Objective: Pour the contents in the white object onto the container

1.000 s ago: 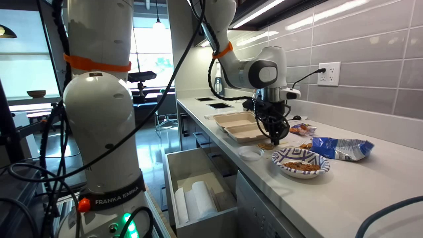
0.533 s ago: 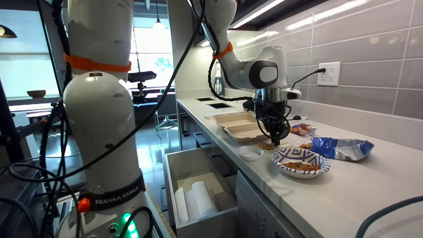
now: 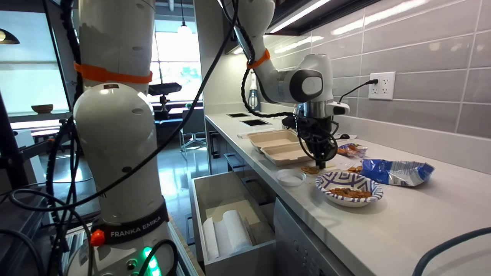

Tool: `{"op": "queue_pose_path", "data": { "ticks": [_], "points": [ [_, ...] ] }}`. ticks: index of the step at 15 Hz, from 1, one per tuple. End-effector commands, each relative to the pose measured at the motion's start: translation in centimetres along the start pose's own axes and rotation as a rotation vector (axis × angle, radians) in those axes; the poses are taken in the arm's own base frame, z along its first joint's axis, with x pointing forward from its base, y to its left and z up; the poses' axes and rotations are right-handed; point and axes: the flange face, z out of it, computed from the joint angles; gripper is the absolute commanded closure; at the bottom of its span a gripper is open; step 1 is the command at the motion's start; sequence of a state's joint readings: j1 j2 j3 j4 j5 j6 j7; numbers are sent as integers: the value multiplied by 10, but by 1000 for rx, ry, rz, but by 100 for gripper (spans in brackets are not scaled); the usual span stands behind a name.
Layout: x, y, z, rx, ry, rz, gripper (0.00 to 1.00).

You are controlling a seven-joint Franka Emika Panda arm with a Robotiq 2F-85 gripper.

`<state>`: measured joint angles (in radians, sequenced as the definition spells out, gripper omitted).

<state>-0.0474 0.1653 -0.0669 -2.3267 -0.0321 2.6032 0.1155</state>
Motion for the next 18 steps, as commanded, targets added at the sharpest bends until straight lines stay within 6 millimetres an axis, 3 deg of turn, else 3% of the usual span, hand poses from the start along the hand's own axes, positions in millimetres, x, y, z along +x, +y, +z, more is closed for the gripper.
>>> {"op": "queue_pose_path", "data": {
  "ticks": [1,7,18],
  "points": [
    [6,0,-1,-14,0,7,96],
    [14,2,-10,-34,-27,0,96],
    [31,-1,-47,-60,-176,-37,96]
  ]
}}
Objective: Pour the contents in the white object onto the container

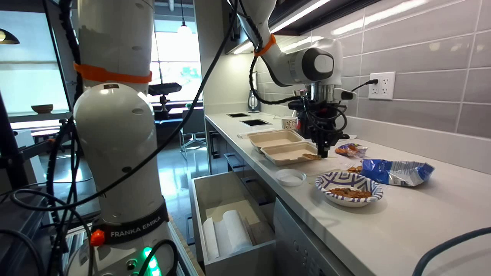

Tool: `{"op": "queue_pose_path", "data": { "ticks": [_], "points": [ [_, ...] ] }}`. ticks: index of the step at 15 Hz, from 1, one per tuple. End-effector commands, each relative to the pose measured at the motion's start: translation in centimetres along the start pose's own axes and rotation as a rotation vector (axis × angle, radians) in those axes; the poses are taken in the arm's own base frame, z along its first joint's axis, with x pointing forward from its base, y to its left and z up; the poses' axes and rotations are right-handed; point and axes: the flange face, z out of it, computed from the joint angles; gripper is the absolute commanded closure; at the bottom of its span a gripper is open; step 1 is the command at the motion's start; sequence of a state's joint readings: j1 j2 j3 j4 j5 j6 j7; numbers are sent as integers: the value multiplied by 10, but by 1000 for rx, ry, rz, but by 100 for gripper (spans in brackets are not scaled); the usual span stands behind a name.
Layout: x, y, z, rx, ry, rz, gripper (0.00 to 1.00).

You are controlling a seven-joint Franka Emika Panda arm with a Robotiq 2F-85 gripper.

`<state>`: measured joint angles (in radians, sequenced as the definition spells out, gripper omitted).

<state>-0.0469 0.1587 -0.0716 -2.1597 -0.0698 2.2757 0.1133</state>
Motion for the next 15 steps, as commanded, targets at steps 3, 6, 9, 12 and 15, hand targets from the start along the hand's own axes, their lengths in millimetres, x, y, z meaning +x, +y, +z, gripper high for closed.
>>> {"op": "queue_pose_path", "data": {
  "ticks": [3,6,9,12,15],
  "points": [
    [8,-11,-16,-17,-22,-8,96],
    [9,-24,-21,-6,-18,-34,96],
    [11,-40,-29,-16,6,-32,96],
    [12,-58,-37,-9,33,-22,96],
    [13,-75,-43,14,48,-11,96]
  ]
}}
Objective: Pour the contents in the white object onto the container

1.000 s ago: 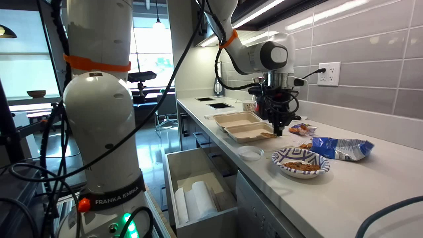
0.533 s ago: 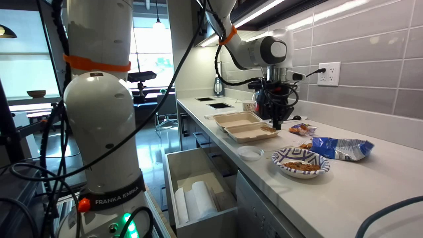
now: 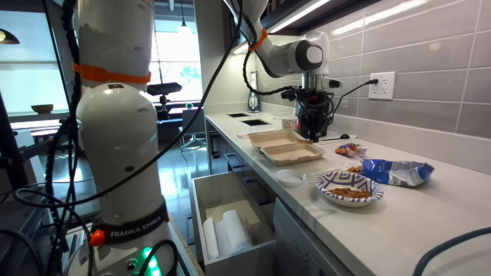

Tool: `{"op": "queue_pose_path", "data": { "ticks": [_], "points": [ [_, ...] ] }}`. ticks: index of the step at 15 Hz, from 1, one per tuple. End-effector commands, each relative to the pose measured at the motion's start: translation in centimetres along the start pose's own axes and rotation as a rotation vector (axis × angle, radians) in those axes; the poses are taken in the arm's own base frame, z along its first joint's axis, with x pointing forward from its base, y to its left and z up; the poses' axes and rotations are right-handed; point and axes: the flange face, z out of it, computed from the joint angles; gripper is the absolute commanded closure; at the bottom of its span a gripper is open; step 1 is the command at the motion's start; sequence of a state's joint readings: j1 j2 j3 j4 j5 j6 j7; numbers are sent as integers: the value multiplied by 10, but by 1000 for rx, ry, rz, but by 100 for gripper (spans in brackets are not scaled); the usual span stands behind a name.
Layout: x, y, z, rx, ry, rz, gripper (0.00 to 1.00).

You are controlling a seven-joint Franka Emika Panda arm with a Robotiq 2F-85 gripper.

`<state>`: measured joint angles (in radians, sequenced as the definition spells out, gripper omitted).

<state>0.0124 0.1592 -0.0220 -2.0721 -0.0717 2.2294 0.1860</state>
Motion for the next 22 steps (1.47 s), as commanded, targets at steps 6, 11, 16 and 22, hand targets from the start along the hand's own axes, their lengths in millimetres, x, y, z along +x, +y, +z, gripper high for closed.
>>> {"op": "queue_pose_path", "data": {
  "ticks": [6,11,16,22],
  "points": [
    [2,-31,-10,12,20,21,86],
    [3,-35,-11,13,23,24,96],
    [-10,-69,-12,14,-2,-37,96],
    [-27,-123,-21,22,13,-99,96]
  ]
}}
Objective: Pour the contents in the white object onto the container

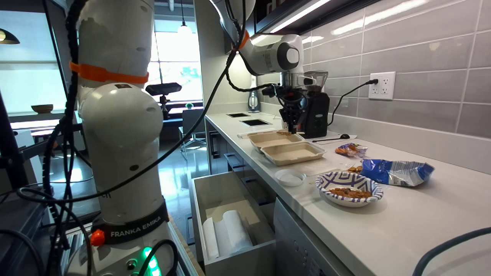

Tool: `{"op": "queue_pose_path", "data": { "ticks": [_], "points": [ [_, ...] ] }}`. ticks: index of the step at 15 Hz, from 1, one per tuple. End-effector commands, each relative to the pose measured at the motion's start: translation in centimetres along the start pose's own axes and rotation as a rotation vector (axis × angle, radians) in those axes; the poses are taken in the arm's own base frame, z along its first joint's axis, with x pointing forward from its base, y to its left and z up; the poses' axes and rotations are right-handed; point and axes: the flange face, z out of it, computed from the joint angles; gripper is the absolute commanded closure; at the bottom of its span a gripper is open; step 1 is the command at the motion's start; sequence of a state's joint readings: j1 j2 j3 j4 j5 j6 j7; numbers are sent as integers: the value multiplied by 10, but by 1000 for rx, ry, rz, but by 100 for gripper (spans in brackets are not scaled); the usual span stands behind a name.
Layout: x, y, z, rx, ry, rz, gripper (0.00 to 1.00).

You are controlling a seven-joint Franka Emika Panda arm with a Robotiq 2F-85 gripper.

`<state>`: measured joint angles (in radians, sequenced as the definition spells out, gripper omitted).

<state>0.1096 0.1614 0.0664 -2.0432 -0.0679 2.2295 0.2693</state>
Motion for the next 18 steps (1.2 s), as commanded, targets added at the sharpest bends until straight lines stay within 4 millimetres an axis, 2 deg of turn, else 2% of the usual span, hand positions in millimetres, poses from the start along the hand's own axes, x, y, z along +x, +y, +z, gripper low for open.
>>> {"op": "queue_pose_path", "data": {
  "ticks": [1,4,9,18],
  "points": [
    [-10,-28,-2,-2,-18,-10,96],
    [-12,-46,-1,11,-7,-19,96],
    [-4,-67,3,35,15,-23,96],
    [15,-84,13,51,132,-2,96]
  ]
}}
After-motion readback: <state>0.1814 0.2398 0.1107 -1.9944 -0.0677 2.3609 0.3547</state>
